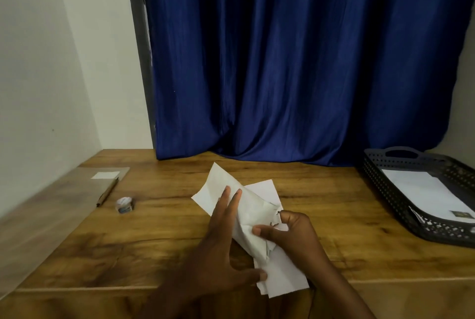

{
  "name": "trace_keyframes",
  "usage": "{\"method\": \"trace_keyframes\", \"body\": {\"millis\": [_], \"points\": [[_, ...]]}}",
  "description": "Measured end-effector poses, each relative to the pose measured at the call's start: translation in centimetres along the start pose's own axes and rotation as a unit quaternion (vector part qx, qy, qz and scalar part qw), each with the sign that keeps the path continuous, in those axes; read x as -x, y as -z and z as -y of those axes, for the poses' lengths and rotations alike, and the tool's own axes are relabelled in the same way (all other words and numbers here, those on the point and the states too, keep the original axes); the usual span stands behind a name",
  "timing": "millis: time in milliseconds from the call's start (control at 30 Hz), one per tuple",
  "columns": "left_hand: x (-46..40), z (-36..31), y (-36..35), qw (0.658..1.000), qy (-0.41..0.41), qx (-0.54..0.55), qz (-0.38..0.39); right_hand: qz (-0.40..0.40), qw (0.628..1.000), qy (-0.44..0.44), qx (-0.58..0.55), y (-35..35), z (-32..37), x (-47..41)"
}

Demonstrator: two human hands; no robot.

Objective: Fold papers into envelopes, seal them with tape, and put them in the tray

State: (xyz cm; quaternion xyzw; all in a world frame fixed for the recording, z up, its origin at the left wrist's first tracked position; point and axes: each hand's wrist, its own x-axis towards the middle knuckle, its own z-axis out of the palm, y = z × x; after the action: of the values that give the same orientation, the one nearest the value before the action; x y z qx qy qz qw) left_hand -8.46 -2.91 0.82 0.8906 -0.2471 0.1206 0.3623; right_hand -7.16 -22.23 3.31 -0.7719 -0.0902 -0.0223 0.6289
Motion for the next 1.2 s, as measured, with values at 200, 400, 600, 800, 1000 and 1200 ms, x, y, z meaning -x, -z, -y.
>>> {"method": "trace_keyframes", "body": {"millis": [200,400,600,800,1000,1200], "points": [[-1.6,0.6,1.7,0.912,0.202,0.345,-0.092,-0.100,0.958,0.169,0.209,0.6,0.9,-0.8],[-1.1,-0.8,1.9,0.743,0.255,0.618,-0.039,-0.092,0.721,0.433,0.533,0.6,4.0,-0.4],[-1.0,-0.4,1.6,0.719,0.275,0.615,-0.170,-0.032,0.787,0.273,0.552,1.3,4.3,1.0],[-0.9,0.3,1.7,0.730,0.248,0.609,-0.186,-0.143,0.967,0.016,0.211,4.3,7.4,2.0],[-1.3,0.0,1.8,0.701,0.233,0.654,-0.165,0.053,0.988,-0.146,0.000,2.1,6.7,3.5],[-1.4,-0.6,1.7,0.755,0.250,0.598,-0.101,0.034,0.992,-0.117,-0.034,0.0,3.4,2.0]]}}
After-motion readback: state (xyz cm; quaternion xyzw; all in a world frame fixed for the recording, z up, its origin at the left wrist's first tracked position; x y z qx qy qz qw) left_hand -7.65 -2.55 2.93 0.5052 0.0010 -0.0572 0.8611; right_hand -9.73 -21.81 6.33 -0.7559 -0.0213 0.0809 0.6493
